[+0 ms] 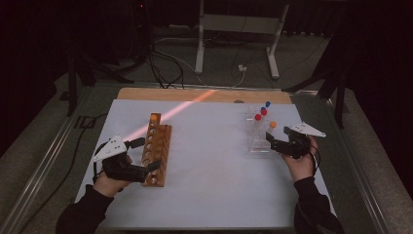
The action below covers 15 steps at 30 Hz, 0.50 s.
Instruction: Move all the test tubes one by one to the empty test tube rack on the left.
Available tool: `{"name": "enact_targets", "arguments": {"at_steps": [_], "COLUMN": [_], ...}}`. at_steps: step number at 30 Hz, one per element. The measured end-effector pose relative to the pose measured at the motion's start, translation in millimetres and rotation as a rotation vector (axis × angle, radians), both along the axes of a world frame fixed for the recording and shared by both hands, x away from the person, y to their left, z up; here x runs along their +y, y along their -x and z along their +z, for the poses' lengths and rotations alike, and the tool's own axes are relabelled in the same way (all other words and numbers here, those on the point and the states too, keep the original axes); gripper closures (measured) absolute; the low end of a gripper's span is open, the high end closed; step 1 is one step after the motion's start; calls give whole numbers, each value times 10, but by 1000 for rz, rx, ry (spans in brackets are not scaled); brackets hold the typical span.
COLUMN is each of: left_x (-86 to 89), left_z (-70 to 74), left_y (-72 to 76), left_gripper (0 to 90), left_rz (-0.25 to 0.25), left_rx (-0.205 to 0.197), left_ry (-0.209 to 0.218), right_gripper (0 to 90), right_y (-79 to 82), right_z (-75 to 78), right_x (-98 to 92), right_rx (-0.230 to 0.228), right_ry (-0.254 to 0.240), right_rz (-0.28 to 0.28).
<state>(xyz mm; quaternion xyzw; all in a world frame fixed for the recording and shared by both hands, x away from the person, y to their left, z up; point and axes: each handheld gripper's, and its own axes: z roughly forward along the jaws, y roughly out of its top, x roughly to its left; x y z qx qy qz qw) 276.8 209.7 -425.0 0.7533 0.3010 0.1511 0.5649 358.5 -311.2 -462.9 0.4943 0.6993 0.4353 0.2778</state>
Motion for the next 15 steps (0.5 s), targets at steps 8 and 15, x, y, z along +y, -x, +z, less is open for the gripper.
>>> {"name": "enact_targets", "arguments": {"at_steps": [8, 15], "left_x": [-2, 3], "left_z": [-32, -31], "left_y": [-18, -17], "left_gripper": [26, 26], "left_rz": [-1, 1], "left_rx": [9, 11], "left_ry": [-13, -11], "right_gripper": [492, 590], "right_y": [-86, -164], "right_z": [-52, -78], "right_x": [3, 25], "right_rx": [30, 42], "right_ry": [10, 18], "right_rz": [5, 12]}}
